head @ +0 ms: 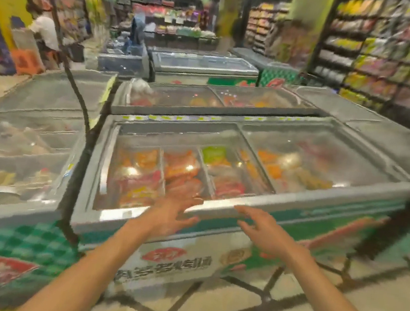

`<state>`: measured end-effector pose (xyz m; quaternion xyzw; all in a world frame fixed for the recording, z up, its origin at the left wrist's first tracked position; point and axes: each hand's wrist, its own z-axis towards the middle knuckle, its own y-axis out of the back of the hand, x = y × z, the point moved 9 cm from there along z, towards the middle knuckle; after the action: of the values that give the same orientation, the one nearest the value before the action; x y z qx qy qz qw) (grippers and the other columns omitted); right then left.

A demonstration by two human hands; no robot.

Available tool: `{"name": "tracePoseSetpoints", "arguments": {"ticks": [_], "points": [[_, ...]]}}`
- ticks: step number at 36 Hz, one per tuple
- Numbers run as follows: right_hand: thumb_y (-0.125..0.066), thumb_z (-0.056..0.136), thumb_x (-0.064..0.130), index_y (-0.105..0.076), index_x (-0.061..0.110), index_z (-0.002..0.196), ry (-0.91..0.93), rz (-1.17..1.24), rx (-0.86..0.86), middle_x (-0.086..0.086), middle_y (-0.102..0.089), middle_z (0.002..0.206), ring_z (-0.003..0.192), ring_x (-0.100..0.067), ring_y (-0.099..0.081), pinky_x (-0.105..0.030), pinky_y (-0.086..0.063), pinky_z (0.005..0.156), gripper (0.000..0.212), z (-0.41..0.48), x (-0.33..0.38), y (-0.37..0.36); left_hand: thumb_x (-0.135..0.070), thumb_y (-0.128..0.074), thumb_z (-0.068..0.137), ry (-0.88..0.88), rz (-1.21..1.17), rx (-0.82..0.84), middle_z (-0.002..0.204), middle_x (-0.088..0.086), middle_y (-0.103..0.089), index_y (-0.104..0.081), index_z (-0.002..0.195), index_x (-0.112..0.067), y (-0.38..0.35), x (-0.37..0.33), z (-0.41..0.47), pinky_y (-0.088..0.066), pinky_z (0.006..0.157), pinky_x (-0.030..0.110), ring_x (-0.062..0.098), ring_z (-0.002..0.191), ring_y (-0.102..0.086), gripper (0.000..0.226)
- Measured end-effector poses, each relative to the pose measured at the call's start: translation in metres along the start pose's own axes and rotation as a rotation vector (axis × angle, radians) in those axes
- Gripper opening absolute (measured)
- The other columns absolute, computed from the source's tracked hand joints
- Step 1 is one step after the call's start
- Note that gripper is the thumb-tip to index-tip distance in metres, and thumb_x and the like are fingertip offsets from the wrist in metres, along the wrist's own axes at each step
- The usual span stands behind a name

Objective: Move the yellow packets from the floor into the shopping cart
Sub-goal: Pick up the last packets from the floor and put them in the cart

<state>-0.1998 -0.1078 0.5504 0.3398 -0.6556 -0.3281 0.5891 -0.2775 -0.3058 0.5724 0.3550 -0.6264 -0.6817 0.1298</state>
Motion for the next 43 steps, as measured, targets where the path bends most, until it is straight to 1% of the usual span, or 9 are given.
{"name": "tracePoseSetpoints", "arguments": {"ticks": [2, 5, 9, 14, 22, 27, 30, 36, 43], "points": [[-0.047, 0.098, 0.038, -0.033, 0.039, 0.145, -0.081, 0.032, 0.006, 0.017, -0.038, 0.142, 0.127, -0.004, -0.040, -0.030, -0.048, 0.097, 0.049, -0.026, -0.042, 0.020, -0.068, -0.041, 0.089, -0.032, -0.025, 0.030, 0.155, -0.008, -0.039, -0.042, 0.146, -0.036, -0.019, -0.029, 0.029, -0.030, 0.114, 0.034, 0.016, 0.141, -0.037, 0.066], [-0.048, 0.098, 0.039, -0.036, 0.038, 0.143, -0.171, -0.005, -0.070, 0.014, -0.041, 0.146, 0.117, 0.000, -0.049, -0.012, -0.047, 0.085, 0.047, -0.062, -0.106, 0.053, -0.069, -0.040, 0.089, -0.100, -0.027, 0.070, 0.149, -0.010, -0.048, -0.041, 0.146, -0.038, -0.050, -0.079, 0.068, -0.037, 0.111, 0.035, 0.014, 0.134, -0.046, 0.065], [-0.047, 0.098, 0.035, -0.040, 0.029, 0.142, -0.276, -0.018, -0.151, 0.008, -0.046, 0.145, 0.130, -0.011, -0.045, -0.029, -0.038, 0.107, 0.045, -0.115, -0.178, 0.082, -0.056, -0.047, 0.095, -0.200, -0.008, 0.136, 0.153, -0.007, -0.043, -0.037, 0.149, -0.034, -0.082, -0.154, 0.109, -0.034, 0.114, 0.036, 0.018, 0.138, -0.043, 0.059], [-0.047, 0.097, 0.036, -0.045, 0.033, 0.138, -0.409, 0.057, -0.237, 0.008, -0.053, 0.139, 0.120, -0.009, -0.051, -0.030, -0.044, 0.101, 0.041, -0.189, -0.248, 0.091, -0.058, -0.044, 0.096, -0.342, -0.002, 0.218, 0.153, -0.006, -0.043, -0.037, 0.149, -0.032, -0.125, -0.244, 0.136, -0.034, 0.115, 0.040, 0.016, 0.138, -0.043, 0.059], [-0.050, 0.097, 0.030, -0.048, 0.027, 0.135, -0.610, 0.133, -0.348, 0.001, -0.061, 0.127, 0.106, -0.013, -0.059, -0.027, -0.046, 0.091, 0.038, -0.298, -0.319, 0.096, -0.059, -0.043, 0.094, -0.508, 0.044, 0.331, 0.150, -0.002, -0.047, -0.039, 0.147, -0.035, -0.189, -0.361, 0.167, -0.041, 0.109, 0.044, 0.022, 0.131, -0.049, 0.058], [-0.050, 0.097, 0.027, -0.051, 0.026, 0.132, -0.763, 0.206, -0.452, 0.003, -0.062, 0.117, 0.095, -0.009, -0.058, -0.020, -0.042, 0.082, 0.034, -0.352, -0.355, 0.096, -0.061, -0.041, 0.094, -0.624, 0.095, 0.356, 0.149, -0.002, -0.048, -0.039, 0.146, -0.034, -0.230, -0.424, 0.187, -0.031, 0.116, 0.043, 0.021, 0.139, -0.041, 0.058], [-0.050, 0.097, 0.025, -0.055, 0.023, 0.127, -0.874, 0.246, -0.525, 0.005, -0.063, 0.105, 0.088, -0.010, -0.059, -0.021, -0.042, 0.077, 0.031, -0.381, -0.375, 0.090, -0.056, -0.043, 0.097, -0.673, 0.111, 0.396, 0.138, -0.001, -0.057, -0.041, 0.145, -0.032, -0.261, -0.457, 0.195, -0.038, 0.107, 0.038, 0.022, 0.129, -0.049, 0.054], [-0.052, 0.092, 0.016, -0.065, 0.018, 0.112, -1.081, 0.253, -0.640, -0.004, -0.071, 0.091, 0.085, -0.022, -0.066, -0.026, -0.044, 0.072, 0.024, -0.431, -0.422, 0.059, -0.055, -0.042, 0.096, -0.738, 0.067, 0.499, 0.140, -0.001, -0.056, -0.041, 0.142, -0.035, -0.345, -0.507, 0.213, -0.041, 0.105, 0.043, 0.021, 0.128, -0.052, 0.051], [-0.048, 0.091, 0.016, -0.064, 0.021, 0.110, -1.269, 0.403, -0.587, 0.004, -0.061, 0.075, 0.072, -0.017, -0.058, -0.029, -0.047, 0.072, 0.025, -0.447, -0.487, 0.008, -0.050, -0.045, 0.096, -0.741, 0.053, 0.653, 0.131, 0.001, -0.060, -0.042, 0.142, -0.033, -0.443, -0.538, 0.239, -0.044, 0.101, 0.041, 0.023, 0.123, -0.056, 0.050]]}}
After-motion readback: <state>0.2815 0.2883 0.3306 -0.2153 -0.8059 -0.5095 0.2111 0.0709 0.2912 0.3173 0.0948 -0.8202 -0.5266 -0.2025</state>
